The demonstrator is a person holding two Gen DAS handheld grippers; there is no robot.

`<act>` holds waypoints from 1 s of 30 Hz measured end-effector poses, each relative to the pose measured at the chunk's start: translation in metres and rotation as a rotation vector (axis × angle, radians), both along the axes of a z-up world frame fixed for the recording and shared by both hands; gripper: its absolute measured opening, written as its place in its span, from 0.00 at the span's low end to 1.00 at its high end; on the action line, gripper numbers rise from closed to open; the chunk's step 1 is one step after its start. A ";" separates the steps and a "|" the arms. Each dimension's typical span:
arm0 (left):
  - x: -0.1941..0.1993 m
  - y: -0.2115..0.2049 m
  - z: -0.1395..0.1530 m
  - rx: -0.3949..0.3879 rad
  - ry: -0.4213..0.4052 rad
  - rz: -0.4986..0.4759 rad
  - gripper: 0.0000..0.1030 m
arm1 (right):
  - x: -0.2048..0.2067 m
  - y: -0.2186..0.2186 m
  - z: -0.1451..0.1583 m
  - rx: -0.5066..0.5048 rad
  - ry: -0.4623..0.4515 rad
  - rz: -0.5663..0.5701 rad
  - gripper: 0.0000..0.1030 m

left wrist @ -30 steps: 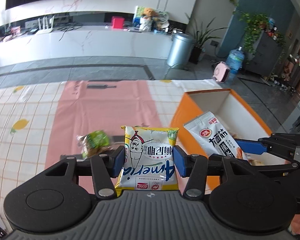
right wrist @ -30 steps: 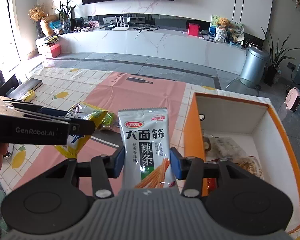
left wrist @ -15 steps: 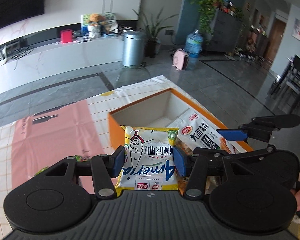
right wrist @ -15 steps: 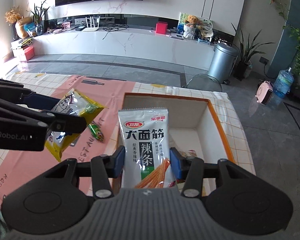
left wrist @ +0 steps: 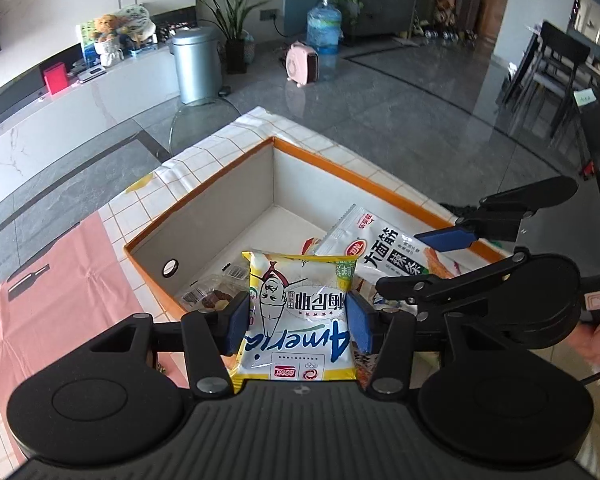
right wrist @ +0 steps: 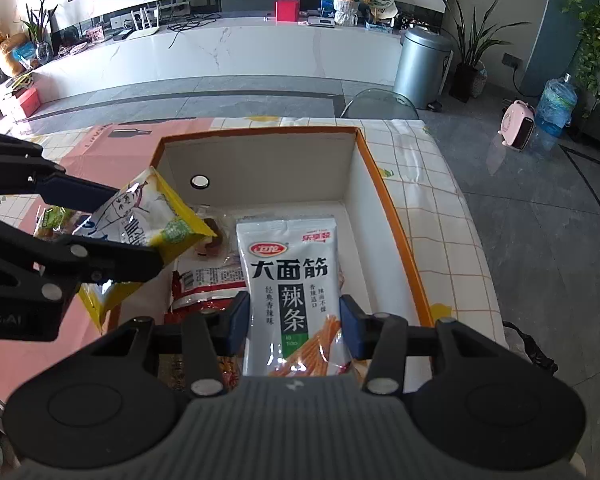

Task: Organize snacks
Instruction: 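Carry the yellow bag and spicy-strip bag with both grippers over the orange box, then open both grippers to drop both bags into the box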

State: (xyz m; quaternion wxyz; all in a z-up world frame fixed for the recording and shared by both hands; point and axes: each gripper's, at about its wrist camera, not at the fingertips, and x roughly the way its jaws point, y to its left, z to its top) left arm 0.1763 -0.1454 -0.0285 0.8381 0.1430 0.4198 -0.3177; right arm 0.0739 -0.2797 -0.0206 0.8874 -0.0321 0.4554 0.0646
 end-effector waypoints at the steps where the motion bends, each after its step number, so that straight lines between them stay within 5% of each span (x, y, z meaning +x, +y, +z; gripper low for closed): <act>1: 0.004 -0.003 -0.004 0.015 0.008 -0.007 0.57 | 0.002 -0.001 -0.003 -0.001 0.006 0.002 0.44; 16: 0.025 -0.041 -0.055 0.179 0.044 -0.191 0.57 | 0.047 -0.009 -0.042 -0.036 0.069 0.094 0.44; 30: 0.034 -0.054 -0.077 0.227 0.127 -0.294 0.57 | 0.062 -0.002 -0.051 -0.117 0.130 0.199 0.47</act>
